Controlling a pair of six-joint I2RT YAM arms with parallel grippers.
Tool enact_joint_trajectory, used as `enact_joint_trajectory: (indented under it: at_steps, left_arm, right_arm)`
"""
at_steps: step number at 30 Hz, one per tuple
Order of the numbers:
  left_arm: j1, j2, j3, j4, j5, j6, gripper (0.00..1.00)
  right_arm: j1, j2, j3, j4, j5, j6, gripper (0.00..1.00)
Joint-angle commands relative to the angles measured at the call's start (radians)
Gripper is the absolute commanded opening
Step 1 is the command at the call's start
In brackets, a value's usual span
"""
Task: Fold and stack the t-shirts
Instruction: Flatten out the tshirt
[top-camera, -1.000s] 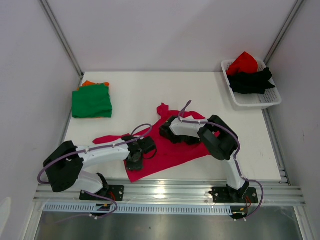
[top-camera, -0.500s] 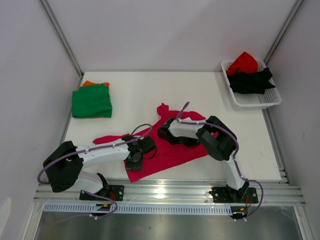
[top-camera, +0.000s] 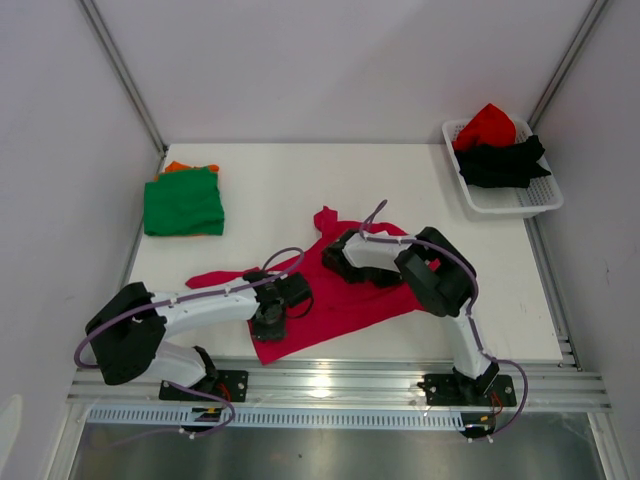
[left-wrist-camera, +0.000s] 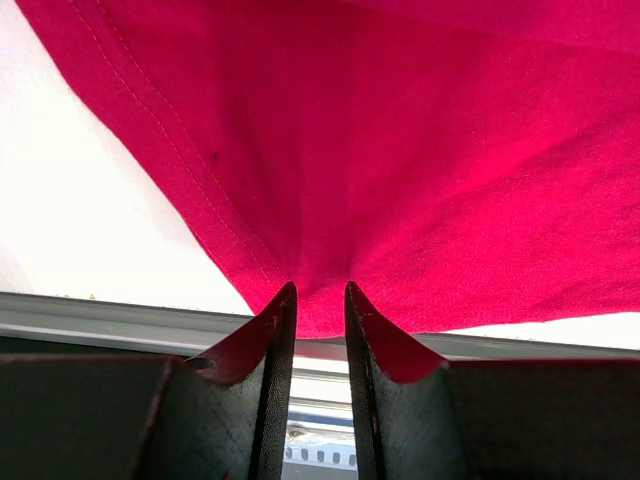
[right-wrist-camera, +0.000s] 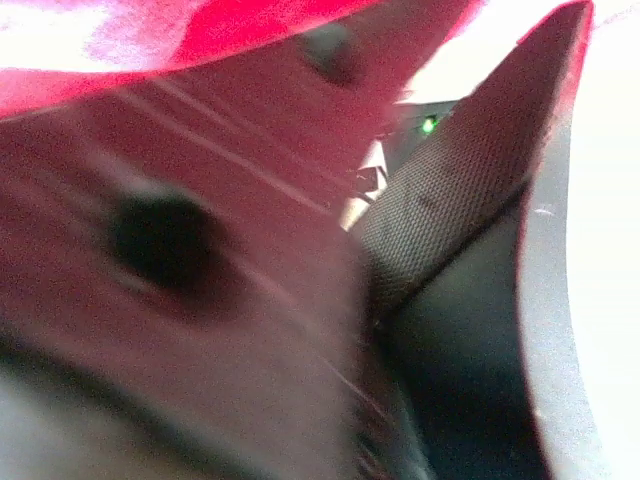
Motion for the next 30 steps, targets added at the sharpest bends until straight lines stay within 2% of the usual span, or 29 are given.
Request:
enact_joint_trajectory:
  at_steps: [1, 5, 8, 12, 14, 15, 18, 20, 25, 26, 28, 30]
  left_arm:
    - [0.006, -0.027, -0.001, -0.003, -0.005, -0.005, 0.29]
    - [0.006, -0.034, -0.007, -0.003, -0.004, -0.009, 0.29]
    - [0.006, -0.037, -0.009, -0.003, -0.005, -0.011, 0.29]
    - [0.006, -0.032, -0.009, 0.005, -0.004, -0.008, 0.29]
    - [0.006, -0.026, -0.009, 0.011, 0.001, -0.003, 0.29]
    - [0.006, -0.02, -0.007, 0.017, 0.003, -0.001, 0.29]
    - [0.006, -0.001, -0.007, 0.029, 0.009, 0.005, 0.29]
    - [0.006, 0.006, -0.004, 0.034, 0.015, 0.011, 0.29]
    - [0.006, 0.006, -0.003, 0.043, 0.019, 0.018, 0.29]
    - [0.006, 0.005, -0.006, 0.044, 0.018, 0.019, 0.29]
    - [0.006, 0.003, -0.009, 0.041, 0.013, 0.017, 0.29]
    - [0.006, 0.002, -0.014, 0.044, 0.015, 0.017, 0.29]
  right_arm:
    - [-0.018, 0.004, 0.013, 0.003, 0.053, -0.005, 0.23]
    - [-0.033, -0.004, 0.005, 0.026, 0.054, -0.03, 0.05]
    - [-0.033, -0.021, -0.008, 0.037, 0.054, -0.042, 0.0]
    - [-0.032, -0.067, -0.018, 0.011, 0.091, -0.001, 0.0]
    - [-0.03, -0.096, -0.016, -0.062, 0.147, 0.099, 0.0]
    - [-0.03, -0.108, -0.013, -0.102, 0.199, 0.227, 0.0]
    - [-0.02, -0.162, -0.01, -0.259, 0.25, 0.433, 0.0]
    - [-0.012, -0.24, -0.04, -0.258, 0.257, 0.504, 0.0]
    - [-0.019, -0.346, -0.058, -0.259, 0.246, 0.556, 0.0]
    - [-0.018, -0.405, -0.067, -0.255, 0.223, 0.619, 0.0]
    - [0.0, -0.488, -0.114, -0.177, 0.198, 0.645, 0.0]
    - [0.004, -0.648, -0.206, -0.074, 0.139, 0.626, 0.0]
